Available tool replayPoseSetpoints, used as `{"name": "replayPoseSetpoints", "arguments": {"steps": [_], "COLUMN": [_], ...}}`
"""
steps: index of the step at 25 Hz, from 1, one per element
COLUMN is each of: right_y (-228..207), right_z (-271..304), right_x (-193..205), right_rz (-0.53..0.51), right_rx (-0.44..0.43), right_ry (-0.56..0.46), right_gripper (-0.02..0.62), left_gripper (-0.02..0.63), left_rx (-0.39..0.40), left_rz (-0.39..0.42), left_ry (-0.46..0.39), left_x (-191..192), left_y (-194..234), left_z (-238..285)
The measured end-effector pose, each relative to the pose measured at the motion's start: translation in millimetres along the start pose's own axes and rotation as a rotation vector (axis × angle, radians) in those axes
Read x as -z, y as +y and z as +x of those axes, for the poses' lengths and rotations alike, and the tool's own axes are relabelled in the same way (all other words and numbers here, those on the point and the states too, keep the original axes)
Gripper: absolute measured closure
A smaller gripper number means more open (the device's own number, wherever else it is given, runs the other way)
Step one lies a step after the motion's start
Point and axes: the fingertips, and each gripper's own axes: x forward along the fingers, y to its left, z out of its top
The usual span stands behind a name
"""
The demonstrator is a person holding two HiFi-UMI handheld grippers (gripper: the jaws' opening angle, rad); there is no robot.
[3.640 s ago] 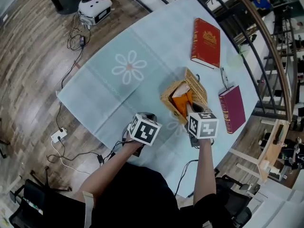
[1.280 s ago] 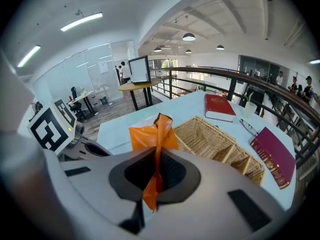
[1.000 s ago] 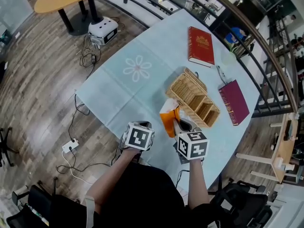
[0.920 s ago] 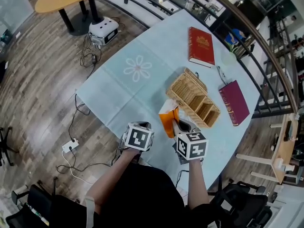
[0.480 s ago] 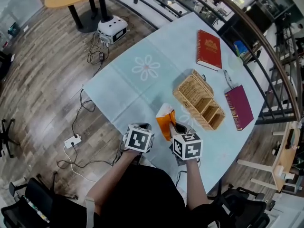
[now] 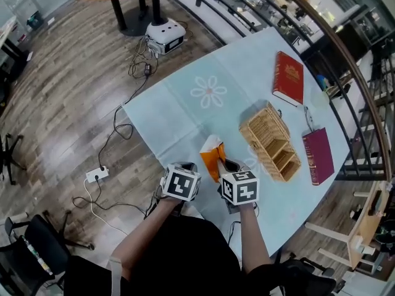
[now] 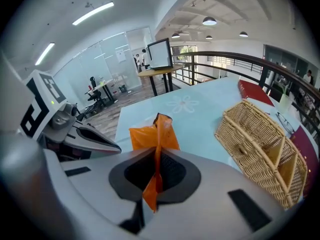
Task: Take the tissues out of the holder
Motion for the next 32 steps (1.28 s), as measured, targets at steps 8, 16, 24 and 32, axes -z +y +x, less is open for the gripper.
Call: {"name": "replayPoseSetpoints", "arguments": {"steps": [8, 16, 24, 32], "right_y": [26.2, 44.8, 54.2, 66.9], "right_z": [41.0, 66.0, 71.1, 49.4], "right_x": [0.4, 8.4, 5.9, -7.6], "right_rz": [-0.054, -0.118, -0.128, -0.082], "right_rx": [-0.046, -0.058, -0.072, -0.132], "right_ry": [0.068, 0.124, 0.113, 0.017], "right_gripper": [0.581, 0.581, 0.545, 0.482], "left_gripper": [0.597, 0.597, 0.597, 0.597], "left_rx": [-0.045, -0.068, -0.077, -0.073], "left_rz": [-0.078, -0.13, -0.15, -0.135], "left_ry": [-0.013, -0.015, -0.014, -0.039], "left_x": [4.7, 11.6, 19.2, 19.4], "left_y": [35.2, 53.2, 59.5, 57.5], "left_z": [-11.0, -17.0, -20.9, -24.5]}}
